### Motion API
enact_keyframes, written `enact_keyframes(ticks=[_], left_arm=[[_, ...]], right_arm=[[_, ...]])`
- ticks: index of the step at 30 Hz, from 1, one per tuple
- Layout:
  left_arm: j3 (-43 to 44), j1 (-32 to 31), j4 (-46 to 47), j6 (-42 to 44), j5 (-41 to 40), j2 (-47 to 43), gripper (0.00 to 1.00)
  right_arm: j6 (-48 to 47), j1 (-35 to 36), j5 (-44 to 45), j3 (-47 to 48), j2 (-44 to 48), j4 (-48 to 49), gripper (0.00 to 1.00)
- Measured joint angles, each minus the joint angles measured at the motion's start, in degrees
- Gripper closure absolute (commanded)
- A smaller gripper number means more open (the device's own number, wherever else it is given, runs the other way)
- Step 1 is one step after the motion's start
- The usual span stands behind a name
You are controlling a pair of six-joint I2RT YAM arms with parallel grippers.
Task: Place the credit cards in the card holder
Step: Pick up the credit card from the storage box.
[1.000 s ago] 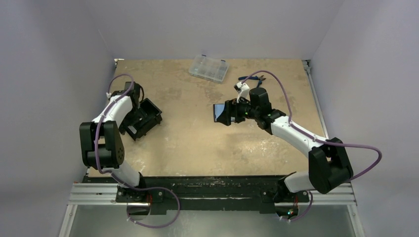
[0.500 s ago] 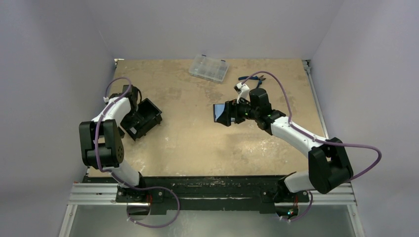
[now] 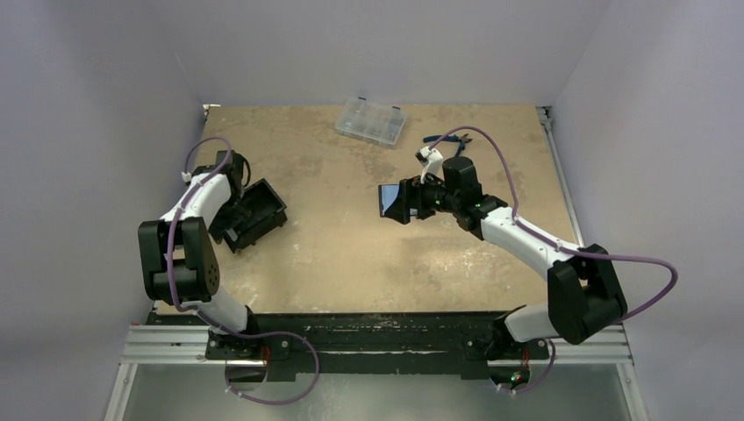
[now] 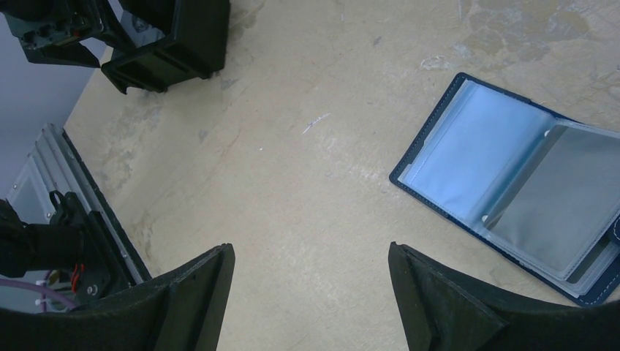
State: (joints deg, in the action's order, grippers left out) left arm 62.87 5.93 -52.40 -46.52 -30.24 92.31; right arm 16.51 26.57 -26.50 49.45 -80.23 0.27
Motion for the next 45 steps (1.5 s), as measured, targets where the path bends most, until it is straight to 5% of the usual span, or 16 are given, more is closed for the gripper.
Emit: enact_keyframes(ticks=[45], left_arm=[[5.8,0.0,-2.3,4.3,-0.1,0.0,1.0]], right_arm=[[0.4,0.0,0.0,0.0,-0.4,0.7,0.14]])
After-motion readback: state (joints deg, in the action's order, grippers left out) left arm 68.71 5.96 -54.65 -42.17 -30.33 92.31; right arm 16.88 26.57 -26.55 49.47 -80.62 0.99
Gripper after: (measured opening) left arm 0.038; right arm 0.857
